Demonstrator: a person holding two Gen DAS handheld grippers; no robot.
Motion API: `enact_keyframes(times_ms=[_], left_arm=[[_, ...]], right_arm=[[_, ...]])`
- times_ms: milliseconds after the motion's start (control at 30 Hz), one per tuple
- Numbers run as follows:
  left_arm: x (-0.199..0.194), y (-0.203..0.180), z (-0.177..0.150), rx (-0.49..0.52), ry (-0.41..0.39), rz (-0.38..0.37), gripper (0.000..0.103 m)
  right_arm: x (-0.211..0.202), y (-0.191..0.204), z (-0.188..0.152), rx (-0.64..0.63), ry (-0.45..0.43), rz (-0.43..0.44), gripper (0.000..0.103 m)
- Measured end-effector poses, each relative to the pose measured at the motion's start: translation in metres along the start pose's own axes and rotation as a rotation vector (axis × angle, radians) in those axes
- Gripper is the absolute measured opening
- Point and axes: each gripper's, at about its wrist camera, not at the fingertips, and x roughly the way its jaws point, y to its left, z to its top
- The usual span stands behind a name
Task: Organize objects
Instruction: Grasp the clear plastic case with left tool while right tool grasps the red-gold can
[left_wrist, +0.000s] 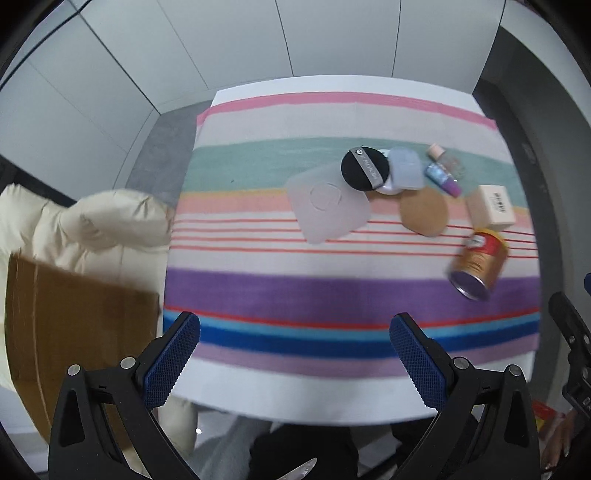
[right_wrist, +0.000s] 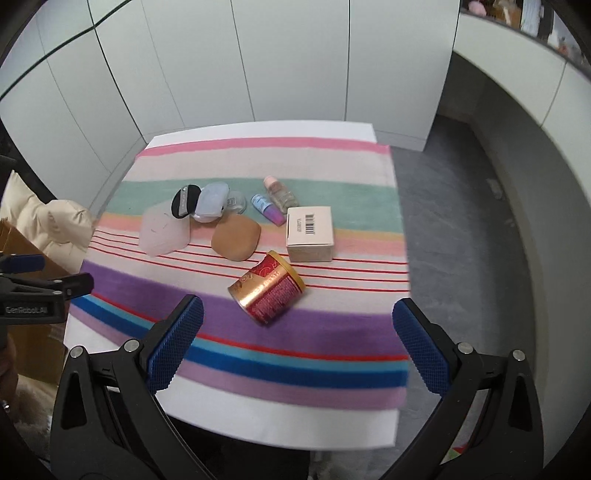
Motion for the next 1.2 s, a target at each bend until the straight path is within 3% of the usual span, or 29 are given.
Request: enact_keyframes(times_ms=[200,400,533,667,733,800,900,1200], left_arm=[[0.048,-0.017,0.030,-0.015,-0.008,-0.018,0.103],[0.098,-0.031,0.053,-0.054,0.011,-0.051,0.103],[0.123,-0.024,0.065,-0.112,0.040,-0.065,0.103],[0.142,-0.012,0.074,-0.177,0.058,-0.102,0.103],[0.150,-0.011,0.079,-0.191,0.063,-0.105,0.103],[0.152,-0.014,0.082,-0.179,0.044,-0.104,0.101],[0.147,-0.021,0.088,-0.135,-0.023,-0.110,0.086],[0.144,-0.025,0.086,-0.082,-0.037,-0.073,0.085]], right_arm=[[0.048,-0.002,-0.010,-0.021,-0.071,0.143,0.103],[0.084,0.021,-0.012,-0.193,-0.074,-0.005,0.103],[0.100,0.025,-0.011,-0.246,-0.034,0.069,0.103],[0.113,0.033,-0.015,-0.309,-0.024,0.070,0.102],[0.116,0.035,-0.014,-0.299,-0.027,0.091,0.096],[0.120,0.034,-0.011,-0.270,-0.022,0.127,0.084],[0.126,0.031,-0.009,-0.224,0.001,0.153,0.083],[0.119,0.034,-0.013,-0.164,0.051,0.129,0.083]])
